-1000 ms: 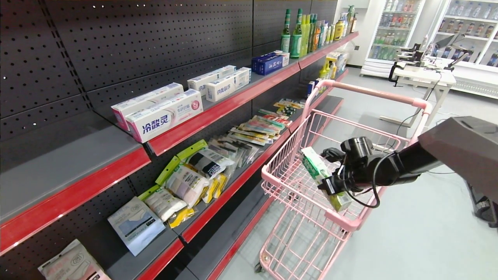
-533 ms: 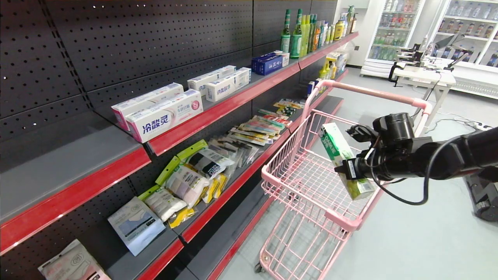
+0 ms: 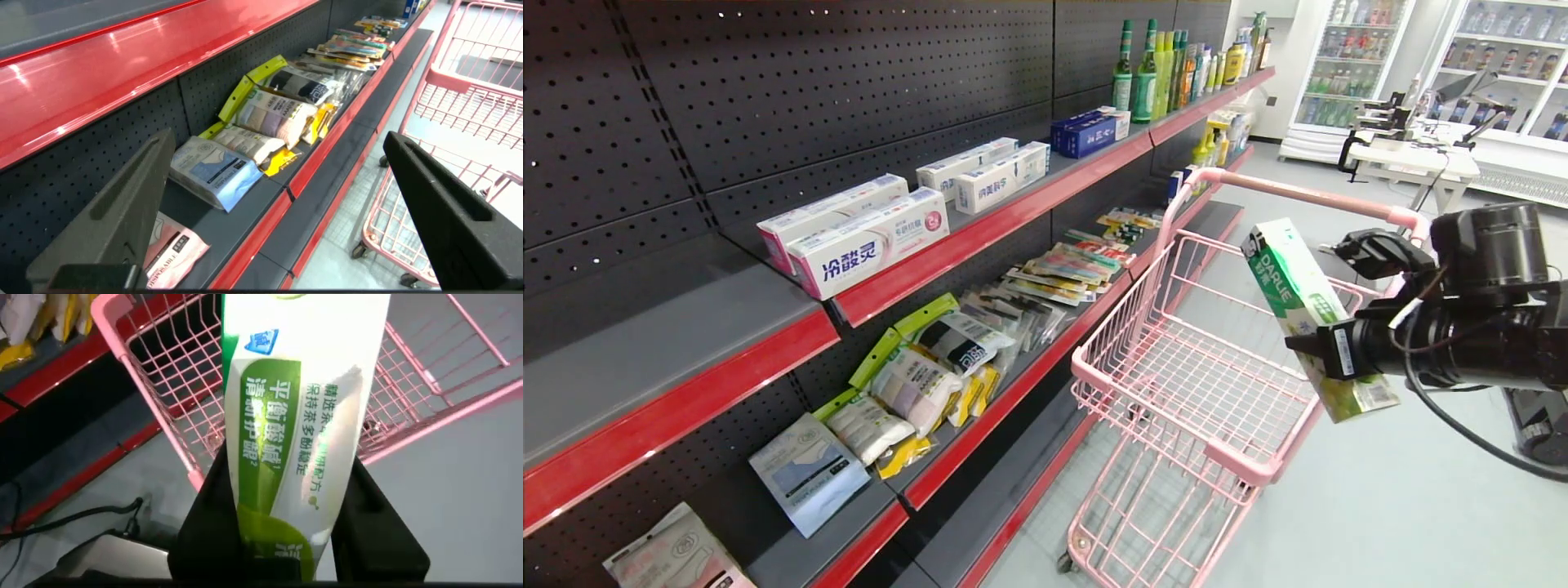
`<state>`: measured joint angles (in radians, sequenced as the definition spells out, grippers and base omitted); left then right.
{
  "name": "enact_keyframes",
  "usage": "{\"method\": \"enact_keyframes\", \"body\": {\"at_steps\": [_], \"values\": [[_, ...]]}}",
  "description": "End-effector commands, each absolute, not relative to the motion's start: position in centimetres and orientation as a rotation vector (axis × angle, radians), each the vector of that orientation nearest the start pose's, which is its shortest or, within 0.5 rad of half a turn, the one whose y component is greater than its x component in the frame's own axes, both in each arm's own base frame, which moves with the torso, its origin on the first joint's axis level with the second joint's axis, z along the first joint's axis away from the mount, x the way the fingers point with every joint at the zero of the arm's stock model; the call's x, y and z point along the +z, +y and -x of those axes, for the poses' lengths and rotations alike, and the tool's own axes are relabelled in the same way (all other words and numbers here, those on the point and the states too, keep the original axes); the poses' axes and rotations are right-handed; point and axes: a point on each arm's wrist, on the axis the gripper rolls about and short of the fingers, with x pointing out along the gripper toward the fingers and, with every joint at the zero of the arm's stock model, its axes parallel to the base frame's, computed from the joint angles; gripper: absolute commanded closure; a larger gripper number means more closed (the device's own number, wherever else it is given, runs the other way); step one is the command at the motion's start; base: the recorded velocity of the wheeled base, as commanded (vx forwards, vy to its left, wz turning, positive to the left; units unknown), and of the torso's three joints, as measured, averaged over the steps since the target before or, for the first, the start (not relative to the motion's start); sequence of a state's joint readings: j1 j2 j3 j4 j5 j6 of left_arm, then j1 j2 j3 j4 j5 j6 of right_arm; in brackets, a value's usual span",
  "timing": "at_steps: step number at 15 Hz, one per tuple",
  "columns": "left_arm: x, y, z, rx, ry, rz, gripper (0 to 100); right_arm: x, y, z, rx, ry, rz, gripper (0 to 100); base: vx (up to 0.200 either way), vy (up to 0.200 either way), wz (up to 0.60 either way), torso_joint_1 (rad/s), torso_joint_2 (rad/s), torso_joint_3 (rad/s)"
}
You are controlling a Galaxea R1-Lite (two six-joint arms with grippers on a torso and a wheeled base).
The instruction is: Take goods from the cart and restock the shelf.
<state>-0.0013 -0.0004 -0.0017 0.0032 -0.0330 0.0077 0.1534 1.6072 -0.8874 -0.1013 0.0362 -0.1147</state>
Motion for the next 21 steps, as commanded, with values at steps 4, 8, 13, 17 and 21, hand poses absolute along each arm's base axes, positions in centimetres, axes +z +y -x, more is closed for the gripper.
{"method": "enact_keyframes", "body": {"at_steps": [4, 8, 13, 17, 21], "values": [[7.6, -0.1, 2.3, -0.035, 0.001, -0.008, 0, 20.1, 3.3, -22.2, 0.172, 0.554, 0.167, 100, 0.000, 0.000, 0.00, 0.000, 0.00, 0.000], [7.6, -0.1, 2.3, -0.035, 0.001, -0.008, 0, 19.6, 2.8, -20.0, 0.131, 0.557, 0.187, 100, 0.000, 0.000, 0.00, 0.038, -0.09, -0.060], [7.6, -0.1, 2.3, -0.035, 0.001, -0.008, 0, 19.8, 2.8, -20.1, 0.124, 0.550, 0.220, 100, 0.000, 0.000, 0.00, 0.199, -0.50, -0.310], [7.6, -0.1, 2.3, -0.035, 0.001, -0.008, 0, 19.7, 2.8, -20.0, 0.133, 0.548, 0.251, 100, 0.000, 0.000, 0.00, 0.243, -0.59, -0.344], [7.6, -0.1, 2.3, -0.035, 0.001, -0.008, 0, 19.9, 2.8, -20.1, 0.133, 0.540, 0.260, 100, 0.000, 0.000, 0.00, 0.183, -0.41, -0.233]]}}
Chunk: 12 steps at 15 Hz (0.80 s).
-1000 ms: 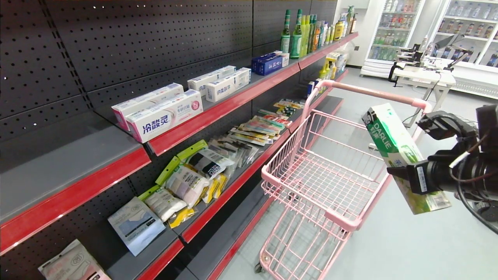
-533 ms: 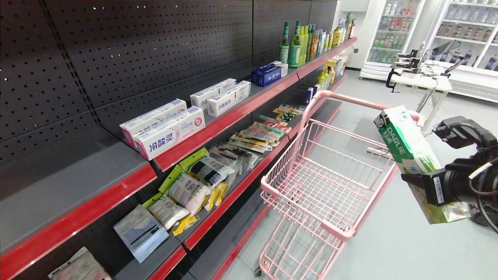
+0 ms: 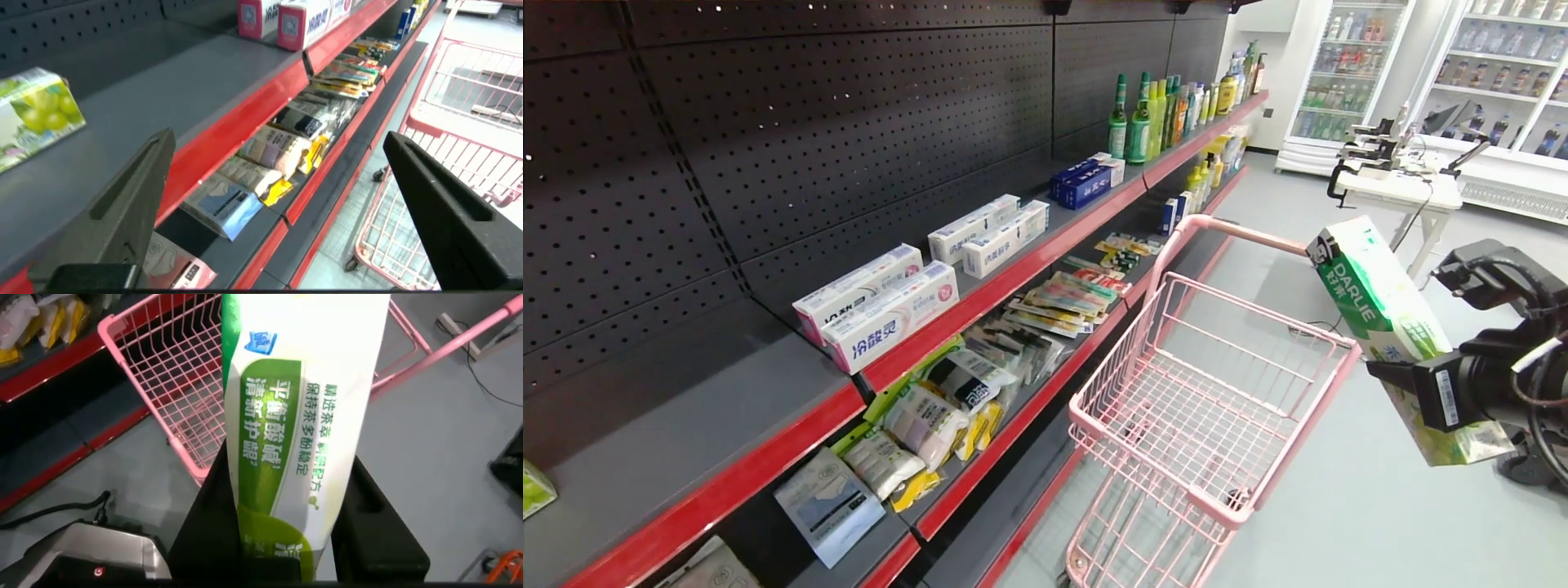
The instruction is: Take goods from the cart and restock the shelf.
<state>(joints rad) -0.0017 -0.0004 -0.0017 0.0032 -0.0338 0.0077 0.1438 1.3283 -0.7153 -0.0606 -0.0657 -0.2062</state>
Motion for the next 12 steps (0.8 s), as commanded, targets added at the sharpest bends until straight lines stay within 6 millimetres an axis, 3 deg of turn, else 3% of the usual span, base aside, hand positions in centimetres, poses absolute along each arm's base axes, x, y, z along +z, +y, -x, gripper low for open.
{"method": "enact_keyframes", "body": {"at_steps": [1, 12], "values": [[7.56, -0.07, 2.29, -0.035, 0.001, -0.008, 0, 19.88, 2.76, -20.05, 0.133, 0.540, 0.260, 100, 0.000, 0.000, 0.00, 0.173, -0.39, -0.222], [7.56, -0.07, 2.29, -0.035, 0.001, -0.009, 0, 20.07, 2.70, -19.42, 0.142, 0.524, 0.287, 100, 0.000, 0.000, 0.00, 0.161, -0.36, -0.196]]}}
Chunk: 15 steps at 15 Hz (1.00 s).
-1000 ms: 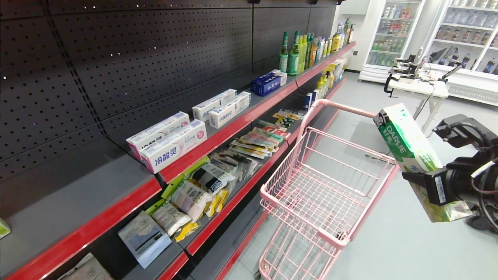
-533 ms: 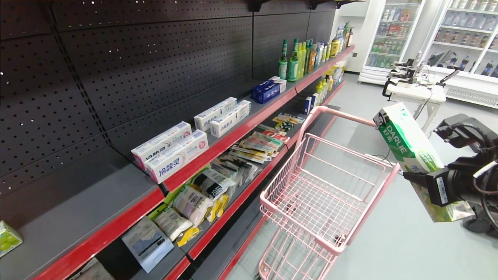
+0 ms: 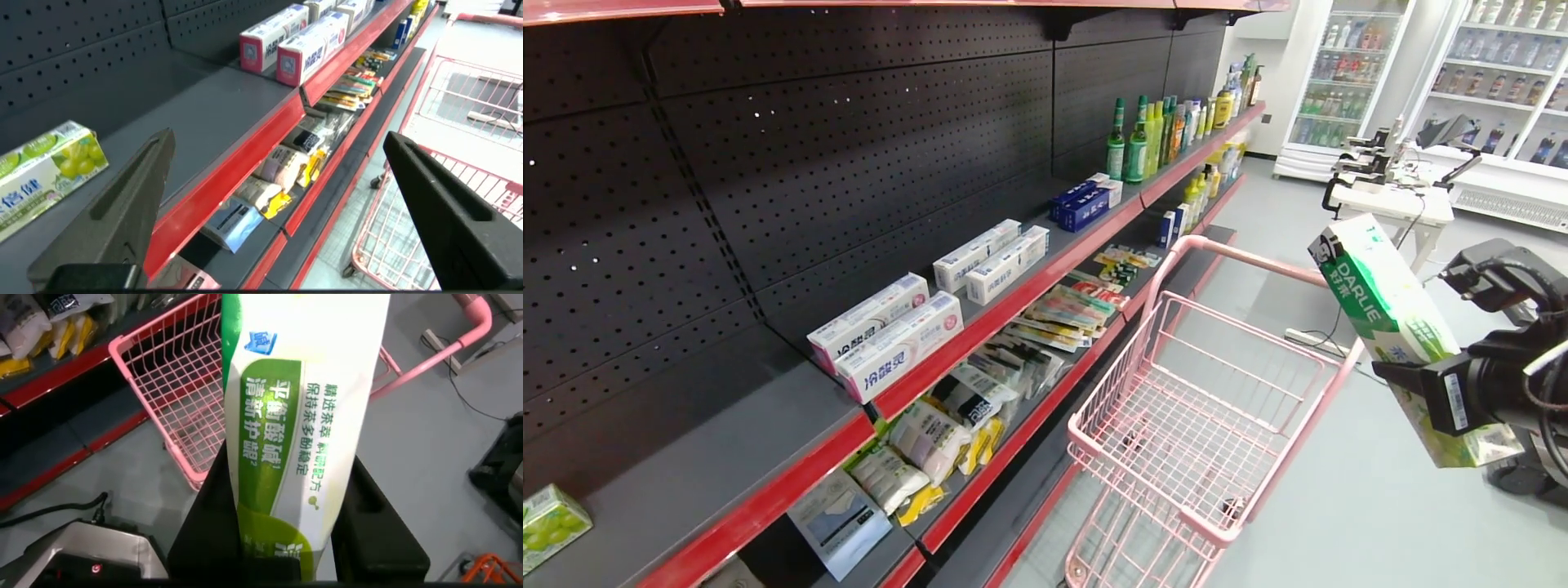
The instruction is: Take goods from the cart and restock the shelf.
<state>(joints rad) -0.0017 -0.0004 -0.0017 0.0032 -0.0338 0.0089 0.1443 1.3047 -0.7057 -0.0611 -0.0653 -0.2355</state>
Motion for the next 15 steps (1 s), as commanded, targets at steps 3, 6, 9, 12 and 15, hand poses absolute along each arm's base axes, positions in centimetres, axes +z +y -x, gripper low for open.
{"method": "enact_keyframes", "body": {"at_steps": [3, 6, 9, 12, 15], "values": [[7.56, -0.07, 2.29, -0.035, 0.001, -0.009, 0, 19.94, 2.67, -19.38, 0.120, 0.531, 0.303, 100, 0.000, 0.000, 0.00, 0.147, -0.32, -0.172], [7.56, -0.07, 2.29, -0.035, 0.001, -0.009, 0, 19.68, 2.60, -18.98, 0.118, 0.537, 0.307, 100, 0.000, 0.000, 0.20, 0.013, -0.05, -0.013], [7.56, -0.07, 2.29, -0.035, 0.001, -0.009, 0, 19.47, 2.58, -18.68, 0.121, 0.538, 0.311, 100, 0.000, 0.000, 0.60, -0.001, 0.00, -0.007], [7.56, -0.07, 2.29, -0.035, 0.001, -0.009, 0, 19.51, 2.59, -18.69, 0.120, 0.536, 0.311, 100, 0.000, 0.000, 0.60, 0.010, 0.00, -0.002], [7.56, -0.07, 2.29, -0.035, 0.001, -0.009, 0, 19.66, 2.60, -18.79, 0.120, 0.530, 0.310, 100, 0.000, 0.000, 0.60, 0.004, 0.00, 0.002]]}}
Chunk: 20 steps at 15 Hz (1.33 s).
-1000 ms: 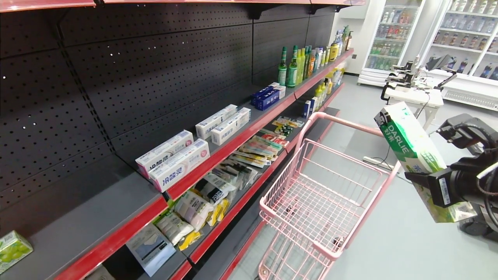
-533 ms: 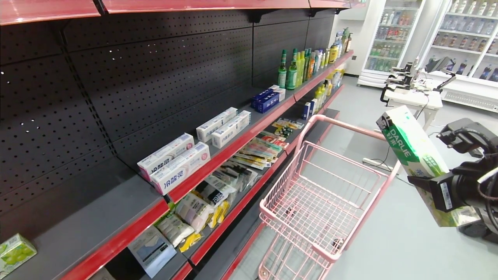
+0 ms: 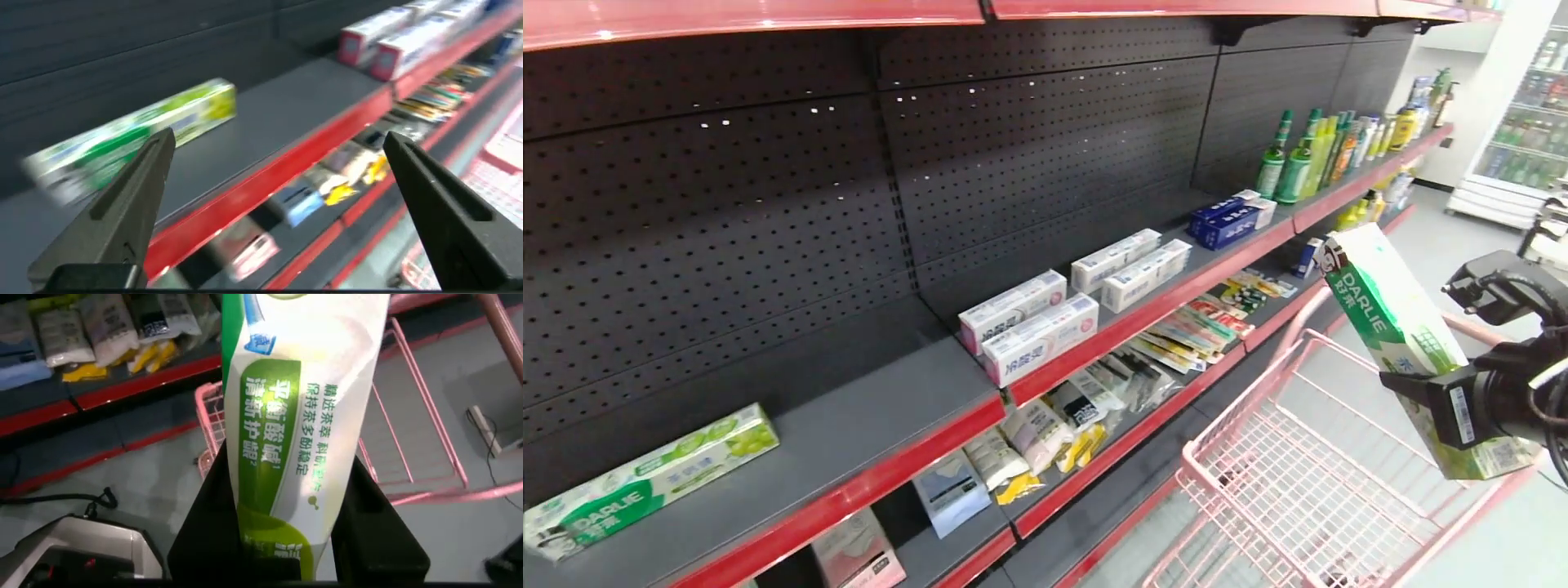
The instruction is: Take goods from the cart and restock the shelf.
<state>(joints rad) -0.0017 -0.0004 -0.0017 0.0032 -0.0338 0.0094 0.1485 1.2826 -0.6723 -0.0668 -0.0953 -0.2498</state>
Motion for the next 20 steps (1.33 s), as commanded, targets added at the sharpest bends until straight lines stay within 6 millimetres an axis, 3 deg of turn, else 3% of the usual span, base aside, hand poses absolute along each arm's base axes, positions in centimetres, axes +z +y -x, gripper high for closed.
{"method": "enact_keyframes", "body": {"at_steps": [1, 15, 20], "values": [[7.6, -0.1, 2.3, -0.035, 0.001, -0.009, 0, 19.7, 2.6, -18.8, 0.120, 0.527, 0.311, 100, 0.000, 0.000, 0.60, 0.007, 0.01, 0.007], [7.6, -0.1, 2.3, -0.035, 0.001, -0.009, 0, 20.5, 2.6, -18.8, 0.123, 0.496, 0.329, 100, 0.000, 0.000, 0.60, 0.001, 0.00, 0.002], [7.6, -0.1, 2.3, -0.035, 0.001, -0.009, 0, 21.1, 2.5, -18.2, 0.120, 0.462, 0.338, 100, 0.000, 0.000, 0.00, 0.000, 0.00, 0.000]]}}
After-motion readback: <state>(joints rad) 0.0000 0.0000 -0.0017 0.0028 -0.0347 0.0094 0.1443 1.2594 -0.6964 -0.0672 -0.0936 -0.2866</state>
